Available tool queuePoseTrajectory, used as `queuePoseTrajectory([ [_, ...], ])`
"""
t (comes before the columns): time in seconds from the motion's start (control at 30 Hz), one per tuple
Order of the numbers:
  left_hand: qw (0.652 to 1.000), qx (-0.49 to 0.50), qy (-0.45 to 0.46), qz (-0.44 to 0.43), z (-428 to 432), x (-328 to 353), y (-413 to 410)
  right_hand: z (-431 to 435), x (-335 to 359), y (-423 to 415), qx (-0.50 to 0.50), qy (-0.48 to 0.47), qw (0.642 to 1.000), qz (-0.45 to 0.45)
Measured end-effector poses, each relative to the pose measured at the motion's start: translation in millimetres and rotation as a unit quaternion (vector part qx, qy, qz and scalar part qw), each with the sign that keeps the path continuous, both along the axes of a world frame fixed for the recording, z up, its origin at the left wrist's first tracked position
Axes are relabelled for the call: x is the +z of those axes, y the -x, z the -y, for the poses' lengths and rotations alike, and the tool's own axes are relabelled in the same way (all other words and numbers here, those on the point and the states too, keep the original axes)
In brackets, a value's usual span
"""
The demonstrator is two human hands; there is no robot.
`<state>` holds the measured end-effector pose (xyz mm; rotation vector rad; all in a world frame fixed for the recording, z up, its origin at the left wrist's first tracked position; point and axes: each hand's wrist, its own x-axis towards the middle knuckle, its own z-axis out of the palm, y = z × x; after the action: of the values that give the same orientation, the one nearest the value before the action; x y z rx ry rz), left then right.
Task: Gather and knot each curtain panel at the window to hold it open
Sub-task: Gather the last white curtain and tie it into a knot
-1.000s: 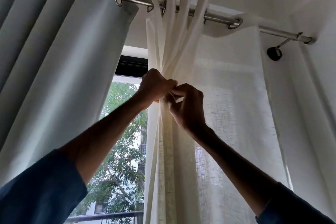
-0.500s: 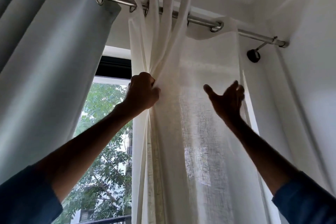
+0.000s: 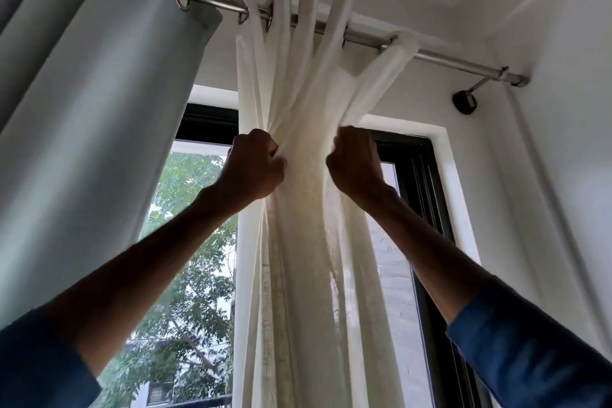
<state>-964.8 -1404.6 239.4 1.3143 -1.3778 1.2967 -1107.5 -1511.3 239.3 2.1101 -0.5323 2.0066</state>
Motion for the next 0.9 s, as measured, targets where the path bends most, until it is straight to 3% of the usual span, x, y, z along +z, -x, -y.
queuePoseTrajectory([
  [0.13, 0.999, 0.016, 0.007, 0.029, -19.4, 2.3, -5.0, -51.3, -4.1, -31.4, 0.033, 0.086, 0.990, -0.108],
  [0.27, 0.999, 0.027, 0.033, 0.026, -37.1, -8.9, -18.8, -52.4, -19.2, -53.4, 0.079, 0.139, 0.985, -0.069],
  [0.37, 0.998, 0.015, 0.050, 0.045, -37.5, -13.7, -12.9, -30.1, -27.7, -47.2, 0.053, 0.096, 0.993, -0.047],
  [0.5, 0.999, 0.000, 0.020, 0.051, -20.4, -28.1, 1.0, -20.0, -55.6, -32.3, -0.004, 0.098, 0.992, -0.084],
  [0.67, 0.997, -0.010, -0.002, 0.074, 2.0, -68.5, 10.4, -16.2, -105.8, -24.4, 0.013, 0.085, 0.992, -0.093],
  [0.9, 0.997, -0.065, -0.019, 0.022, 9.0, -138.1, 5.7, -6.4, -164.1, -16.9, 0.049, 0.091, 0.990, -0.094],
])
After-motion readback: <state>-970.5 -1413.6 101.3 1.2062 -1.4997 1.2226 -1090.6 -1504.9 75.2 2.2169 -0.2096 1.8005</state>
